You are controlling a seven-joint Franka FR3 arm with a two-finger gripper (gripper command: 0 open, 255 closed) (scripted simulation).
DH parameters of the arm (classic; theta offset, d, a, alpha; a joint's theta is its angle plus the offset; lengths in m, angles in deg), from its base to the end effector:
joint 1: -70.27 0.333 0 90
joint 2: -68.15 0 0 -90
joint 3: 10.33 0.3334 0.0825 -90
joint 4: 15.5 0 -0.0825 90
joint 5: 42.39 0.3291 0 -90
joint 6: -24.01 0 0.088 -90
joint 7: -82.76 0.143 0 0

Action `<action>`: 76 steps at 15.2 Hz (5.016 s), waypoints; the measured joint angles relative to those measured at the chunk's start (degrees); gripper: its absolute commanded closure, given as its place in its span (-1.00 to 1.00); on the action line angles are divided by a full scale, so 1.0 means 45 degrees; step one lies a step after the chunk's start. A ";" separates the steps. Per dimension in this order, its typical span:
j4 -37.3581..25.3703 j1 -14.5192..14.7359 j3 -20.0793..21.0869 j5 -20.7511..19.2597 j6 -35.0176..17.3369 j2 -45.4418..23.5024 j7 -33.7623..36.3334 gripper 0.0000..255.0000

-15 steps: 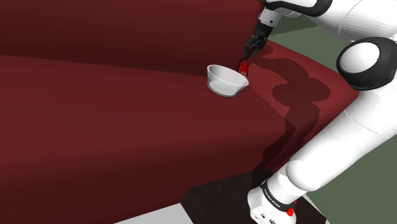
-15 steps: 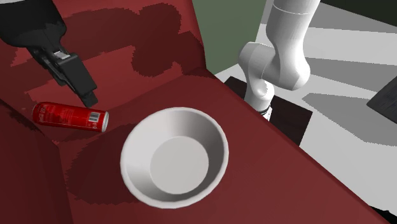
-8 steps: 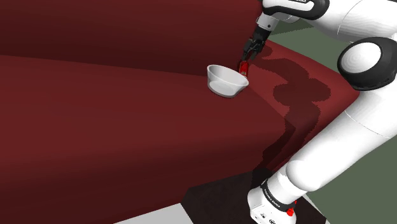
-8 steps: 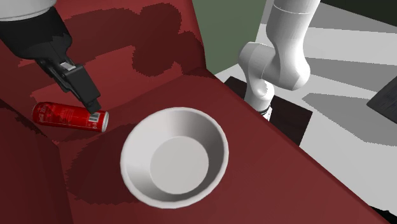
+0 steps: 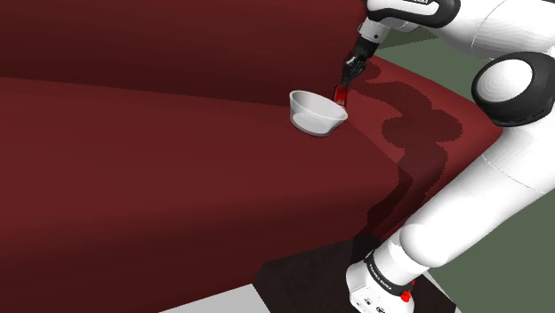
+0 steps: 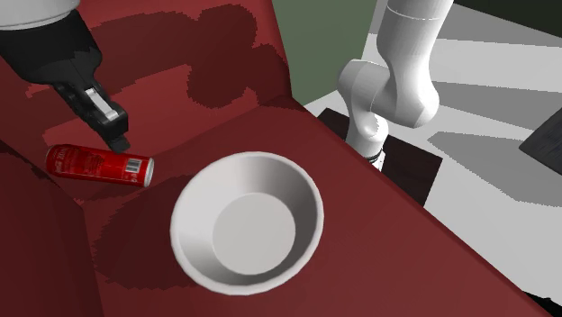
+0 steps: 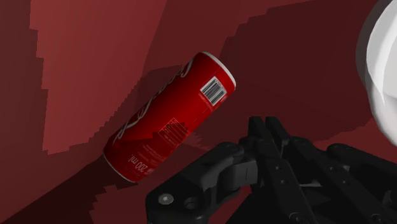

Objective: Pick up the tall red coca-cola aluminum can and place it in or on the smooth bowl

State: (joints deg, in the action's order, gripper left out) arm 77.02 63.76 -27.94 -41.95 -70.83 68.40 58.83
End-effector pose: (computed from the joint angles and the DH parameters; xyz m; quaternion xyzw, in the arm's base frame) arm 0.4635 -0.2068 0.5971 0.9997 -0.0019 0.0222 0.0050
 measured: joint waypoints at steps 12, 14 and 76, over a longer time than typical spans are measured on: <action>0.3429 -0.0219 0.0271 -0.2211 -0.5050 0.1056 0.6834 -1.00; 0.4253 -0.0435 0.0313 -0.3095 -0.6449 0.1114 0.9116 -1.00; 0.1060 0.0137 0.1150 -0.3455 -0.2509 0.1915 1.0346 1.00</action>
State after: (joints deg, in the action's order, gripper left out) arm 81.79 64.38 -22.77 -57.50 -82.12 77.02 105.38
